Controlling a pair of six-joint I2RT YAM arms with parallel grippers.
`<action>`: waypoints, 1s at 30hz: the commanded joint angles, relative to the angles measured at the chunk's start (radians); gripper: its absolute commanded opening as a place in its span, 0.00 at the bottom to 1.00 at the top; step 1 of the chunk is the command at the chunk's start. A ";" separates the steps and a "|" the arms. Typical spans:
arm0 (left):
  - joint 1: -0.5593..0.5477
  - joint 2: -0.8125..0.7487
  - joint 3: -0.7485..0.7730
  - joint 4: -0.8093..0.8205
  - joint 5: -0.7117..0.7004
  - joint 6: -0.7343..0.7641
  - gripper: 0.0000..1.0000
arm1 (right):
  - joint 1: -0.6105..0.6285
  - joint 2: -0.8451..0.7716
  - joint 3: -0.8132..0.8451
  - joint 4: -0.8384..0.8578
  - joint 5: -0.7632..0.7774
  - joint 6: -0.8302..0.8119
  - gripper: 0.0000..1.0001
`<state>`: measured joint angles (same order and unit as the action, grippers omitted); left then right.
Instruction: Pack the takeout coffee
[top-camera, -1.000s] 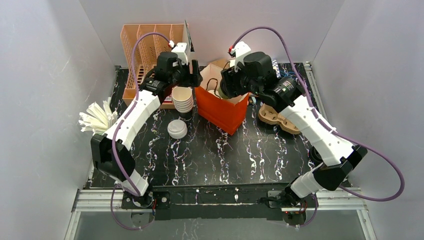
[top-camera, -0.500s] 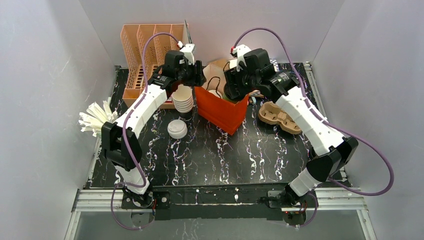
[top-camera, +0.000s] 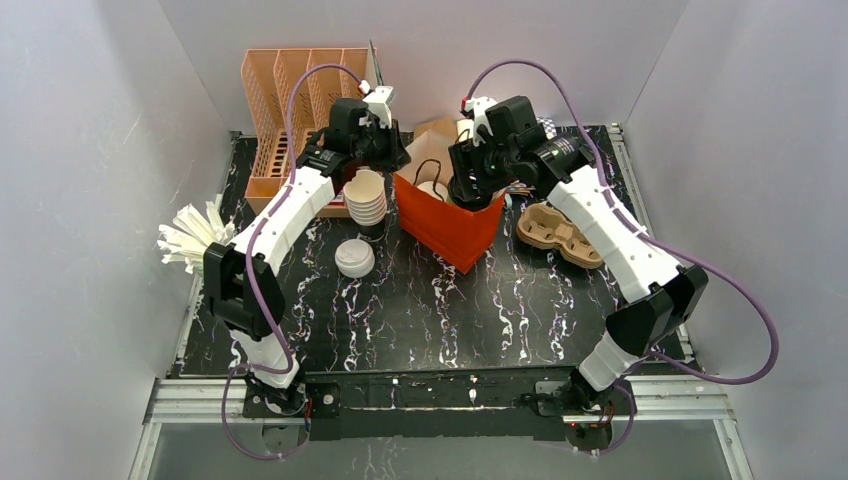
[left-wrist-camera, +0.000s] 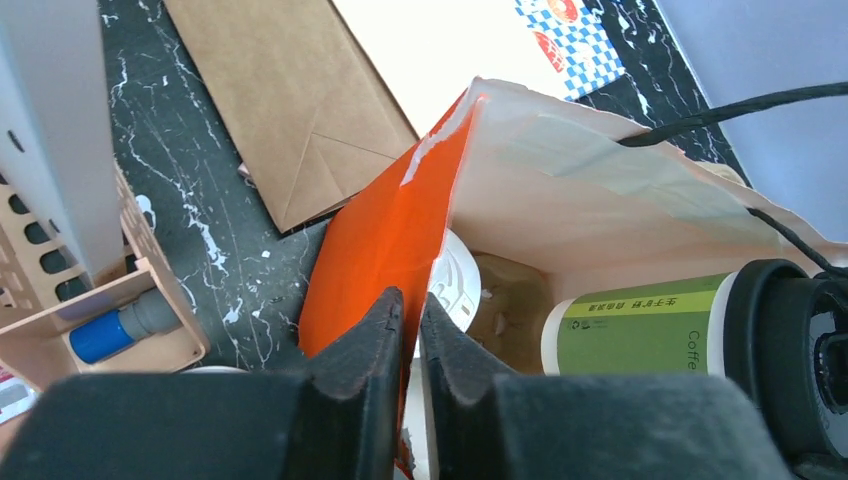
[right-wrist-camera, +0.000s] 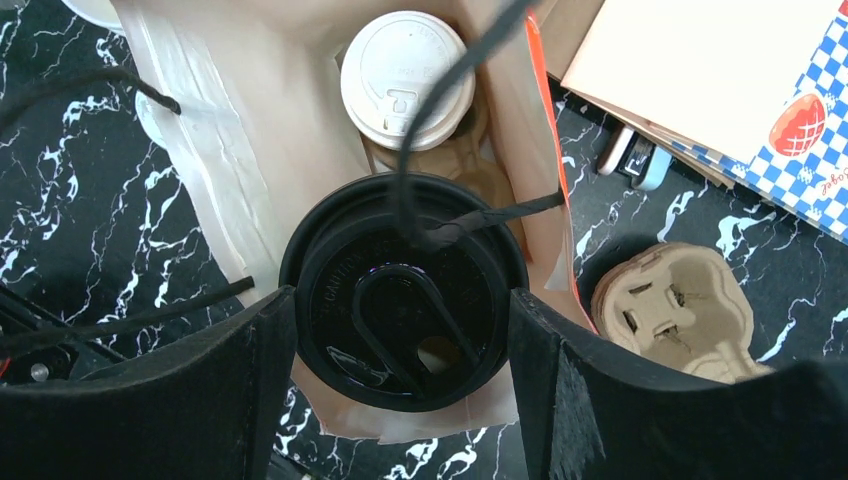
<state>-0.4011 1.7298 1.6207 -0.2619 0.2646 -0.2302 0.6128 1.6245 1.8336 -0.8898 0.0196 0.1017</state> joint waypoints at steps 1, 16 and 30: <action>0.005 0.008 0.051 -0.017 0.078 -0.015 0.05 | 0.002 -0.004 0.099 -0.077 -0.012 0.013 0.12; -0.033 -0.028 0.055 -0.156 0.169 -0.129 0.00 | 0.055 -0.055 0.094 -0.262 0.009 0.040 0.01; -0.151 -0.139 -0.011 -0.189 0.110 -0.122 0.00 | 0.202 -0.189 -0.106 -0.292 0.138 0.093 0.01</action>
<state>-0.5491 1.6577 1.6115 -0.4248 0.3973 -0.3630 0.7940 1.4788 1.7687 -1.1706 0.0967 0.1749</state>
